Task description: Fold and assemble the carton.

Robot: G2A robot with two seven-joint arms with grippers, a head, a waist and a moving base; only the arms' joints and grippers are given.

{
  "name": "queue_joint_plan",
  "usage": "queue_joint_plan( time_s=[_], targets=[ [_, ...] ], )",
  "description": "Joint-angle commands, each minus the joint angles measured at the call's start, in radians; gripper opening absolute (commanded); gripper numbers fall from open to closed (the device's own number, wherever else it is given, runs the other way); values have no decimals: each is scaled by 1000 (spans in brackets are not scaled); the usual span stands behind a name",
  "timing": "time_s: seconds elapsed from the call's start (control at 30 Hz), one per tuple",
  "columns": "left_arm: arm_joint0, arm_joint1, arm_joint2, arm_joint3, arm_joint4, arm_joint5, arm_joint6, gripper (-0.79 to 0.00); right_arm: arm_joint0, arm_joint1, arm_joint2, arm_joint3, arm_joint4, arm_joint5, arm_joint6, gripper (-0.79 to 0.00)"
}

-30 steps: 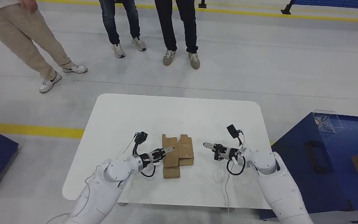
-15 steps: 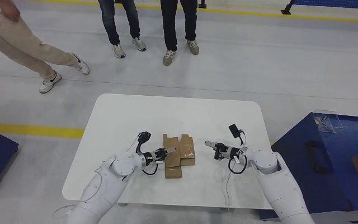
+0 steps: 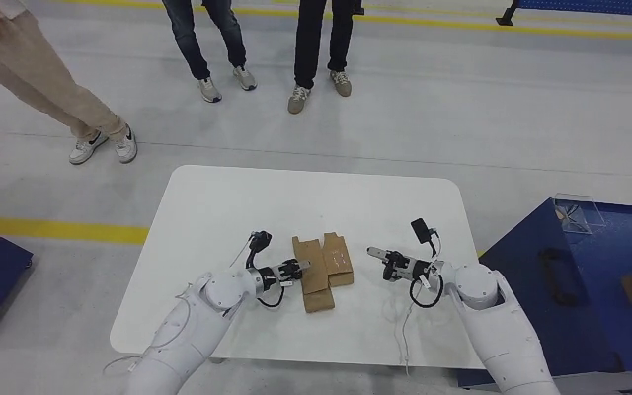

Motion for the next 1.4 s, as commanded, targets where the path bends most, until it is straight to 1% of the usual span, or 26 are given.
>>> queue_joint_plan(
  time_s=[0.0, 0.1, 0.13, 0.2, 0.33, 0.43, 0.5, 0.67, 0.7, 0.73, 0.77, 0.83, 0.87, 0.97, 1.13, 1.17, 1.2, 1.23, 1.27, 1.3, 1.37],
  targets=[
    [12, 5, -11, -23, 0, 5, 0, -289, 1, 4, 8, 1, 1, 1, 6, 0],
    [32, 13, -24, -64, 20, 44, -3, -292, -1, 7, 13, -1, 3, 1, 7, 0],
    [38, 15, -25, -79, 31, 64, 2, -283, -2, 8, 13, -2, 5, 1, 6, 0],
    [49, 18, -26, -103, 49, 98, 7, -231, -5, 8, 7, -5, 5, 2, 0, 0],
    [63, 19, -29, -129, 61, 141, 6, -222, -7, 7, -4, -9, 6, 6, -15, 0],
    [63, 17, -25, -129, 59, 154, -8, -265, -8, 8, -12, -10, 7, 7, -20, 0],
    [60, 13, -21, -123, 57, 154, -12, -262, -8, 8, -14, -9, 11, 8, -23, 0],
    [55, 9, -24, -115, 35, 139, -31, -296, -10, 10, -15, -9, 17, 7, -30, 0],
    [56, 9, -26, -114, 29, 140, -36, -339, -10, 11, -13, -8, 22, 7, -28, 0],
    [55, 8, -28, -113, 24, 144, -43, -354, -9, 12, -12, -7, 25, 7, -26, 0],
    [53, 8, -29, -112, 21, 147, -47, -391, -8, 13, -11, -5, 27, 7, -25, 0],
    [48, 5, -27, -107, 17, 152, -49, -403, -6, 13, -12, -3, 31, 7, -26, 0],
    [46, 3, -24, -101, 12, 158, -55, -422, -5, 14, -12, -3, 34, 7, -26, 0],
    [34, -5, -15, -80, 2, 159, -59, -440, -4, 14, -16, -6, 39, 9, -26, 0],
    [12, -22, 6, -20, -12, 154, -61, -456, -6, 15, -23, -12, 44, 10, -32, 0],
    [8, -26, 11, -8, -15, 151, -61, -471, -7, 16, -24, -13, 43, 11, -35, 0],
    [4, -30, 14, 4, -23, 149, -61, -536, -7, 16, -26, -14, 43, 12, -37, 0],
    [0, -34, 17, 16, -30, 146, -63, -610, -8, 16, -26, -14, 45, 13, -39, 0],
    [-5, -38, 22, 29, -32, 140, -60, -727, -9, 16, -27, -15, 46, 13, -40, 0],
    [-10, -43, 26, 43, -38, 136, -58, -785, -10, 17, -27, -16, 47, 13, -41, 0],
    [-21, -52, 33, 74, -52, 119, -60, -785, -12, 18, -28, -18, 49, 14, -44, 0]
  ],
)
